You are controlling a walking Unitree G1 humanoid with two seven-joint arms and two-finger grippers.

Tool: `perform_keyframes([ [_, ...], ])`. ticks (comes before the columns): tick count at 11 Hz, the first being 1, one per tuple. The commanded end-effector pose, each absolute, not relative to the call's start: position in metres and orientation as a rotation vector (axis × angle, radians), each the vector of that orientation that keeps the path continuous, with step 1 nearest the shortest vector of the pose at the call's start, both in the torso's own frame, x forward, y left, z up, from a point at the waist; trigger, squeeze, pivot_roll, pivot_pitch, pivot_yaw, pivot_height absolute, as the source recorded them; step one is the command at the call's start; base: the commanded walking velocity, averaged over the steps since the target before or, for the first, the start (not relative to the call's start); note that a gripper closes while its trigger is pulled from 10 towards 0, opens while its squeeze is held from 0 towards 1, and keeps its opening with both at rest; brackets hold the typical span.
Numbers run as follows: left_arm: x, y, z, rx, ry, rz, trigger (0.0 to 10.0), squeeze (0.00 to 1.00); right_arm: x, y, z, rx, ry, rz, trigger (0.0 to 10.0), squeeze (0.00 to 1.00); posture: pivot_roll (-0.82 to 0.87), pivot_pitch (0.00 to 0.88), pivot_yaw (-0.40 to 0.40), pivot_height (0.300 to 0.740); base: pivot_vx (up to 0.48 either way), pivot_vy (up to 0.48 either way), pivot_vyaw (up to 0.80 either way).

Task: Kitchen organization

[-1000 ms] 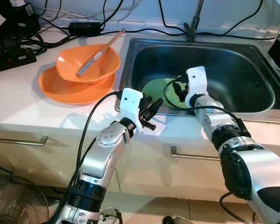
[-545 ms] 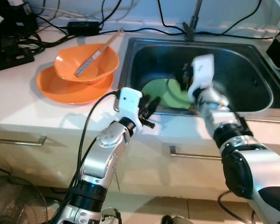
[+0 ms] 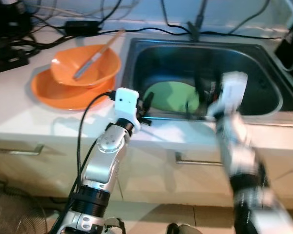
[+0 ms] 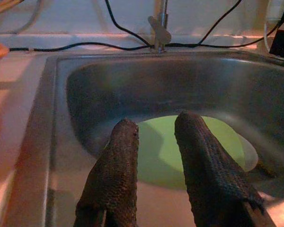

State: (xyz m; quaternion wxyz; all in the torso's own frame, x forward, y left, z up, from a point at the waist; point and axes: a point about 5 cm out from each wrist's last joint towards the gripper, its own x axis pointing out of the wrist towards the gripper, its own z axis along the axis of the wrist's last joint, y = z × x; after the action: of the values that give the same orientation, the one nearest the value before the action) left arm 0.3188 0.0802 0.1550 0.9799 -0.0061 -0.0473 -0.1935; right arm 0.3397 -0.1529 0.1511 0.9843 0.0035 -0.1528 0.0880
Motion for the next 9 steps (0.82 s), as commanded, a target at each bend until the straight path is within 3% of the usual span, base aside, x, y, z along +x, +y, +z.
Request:
perform_keyframes([
  [1,0.32,0.078,0.156,0.001,-0.105,-0.39,10.0,0.0,0.336,-0.15,0.152,0.016,-0.312,0.178,10.0,0.0,0.04,0.124,-0.021,0.74,0.0,0.0,0.0],
  [5,0.326,0.085,0.174,0.071,-0.222,-0.318,10.0,0.0,0.325,-0.121,0.14,0.088,-0.252,0.213,10.0,0.0,0.07,0.117,-0.014,0.74,0.0,0.0,0.0],
  [9,0.347,0.116,0.21,0.104,-0.331,-0.158,10.0,0.0,0.325,-0.113,0.138,0.104,-0.231,0.218,10.0,0.0,0.08,0.102,-0.006,0.74,0.0,0.0,0.0],
])
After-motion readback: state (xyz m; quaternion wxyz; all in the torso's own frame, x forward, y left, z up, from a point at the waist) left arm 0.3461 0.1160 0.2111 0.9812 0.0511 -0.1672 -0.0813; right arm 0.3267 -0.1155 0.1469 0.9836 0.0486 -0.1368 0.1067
